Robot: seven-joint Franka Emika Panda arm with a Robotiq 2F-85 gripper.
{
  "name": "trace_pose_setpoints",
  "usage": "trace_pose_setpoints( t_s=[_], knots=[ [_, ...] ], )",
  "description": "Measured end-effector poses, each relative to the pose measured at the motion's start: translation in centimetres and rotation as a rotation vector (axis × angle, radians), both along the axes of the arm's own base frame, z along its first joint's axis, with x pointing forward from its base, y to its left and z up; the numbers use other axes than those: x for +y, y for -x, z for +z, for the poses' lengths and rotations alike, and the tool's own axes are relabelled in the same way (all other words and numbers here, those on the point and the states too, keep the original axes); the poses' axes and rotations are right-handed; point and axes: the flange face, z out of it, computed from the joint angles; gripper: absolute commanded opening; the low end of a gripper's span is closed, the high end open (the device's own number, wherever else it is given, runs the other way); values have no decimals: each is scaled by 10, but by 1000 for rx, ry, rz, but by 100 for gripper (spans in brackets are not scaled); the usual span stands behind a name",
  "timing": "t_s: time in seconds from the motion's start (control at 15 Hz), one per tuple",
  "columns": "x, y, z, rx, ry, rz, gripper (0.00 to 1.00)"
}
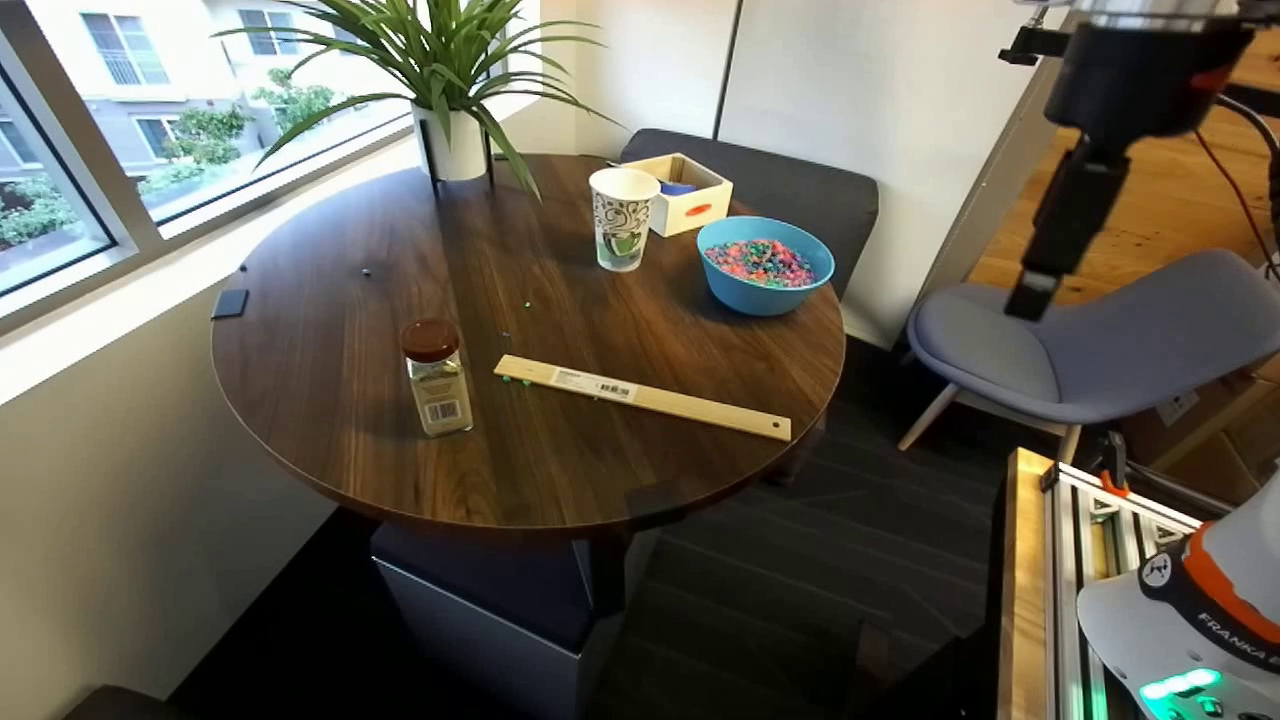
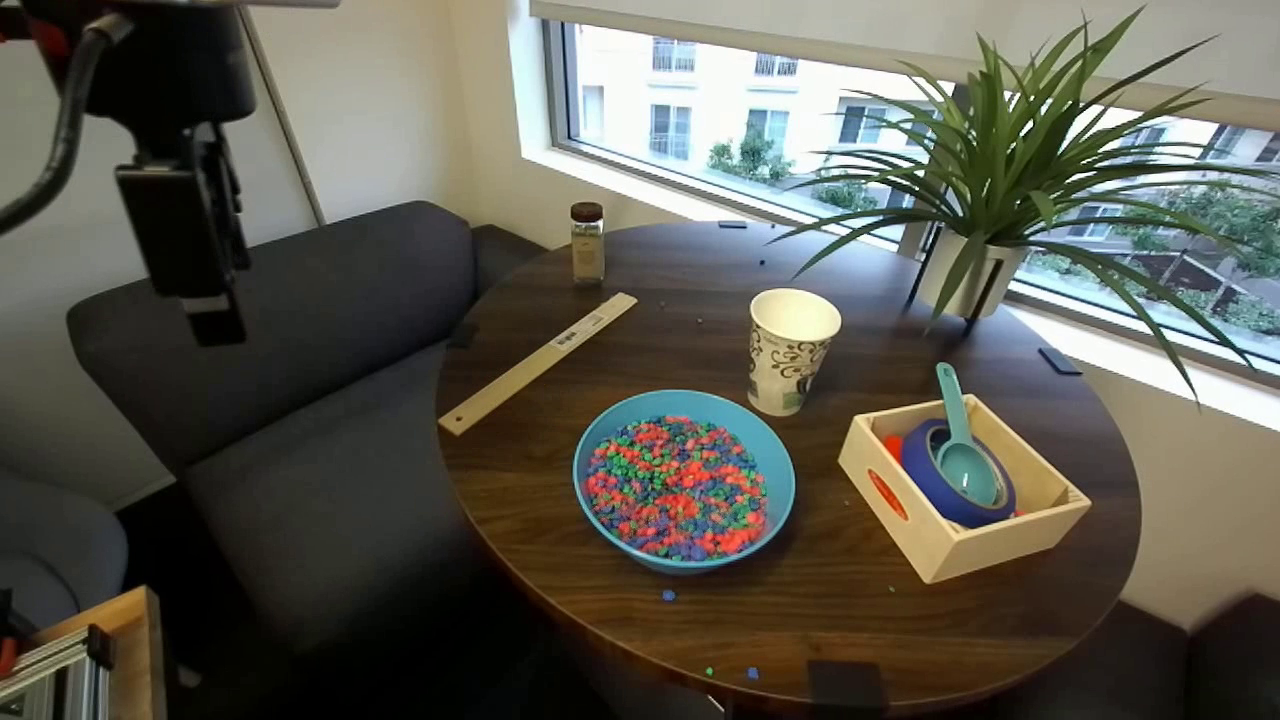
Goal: Move the box to the left.
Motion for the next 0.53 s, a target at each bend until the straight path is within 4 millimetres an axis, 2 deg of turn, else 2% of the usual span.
trace_pose_setpoints(
  t_s=[0.2, 0.27, 0.4, 0.53],
  knots=[
    [-66, -42, 30, -134, -20, -151, 100],
    [-92, -63, 40, -189, -15, -214, 100],
    [-129, -97, 48, -270, 0, -313, 100],
    [-159, -133, 49, -314, 21, -421, 100]
  ],
)
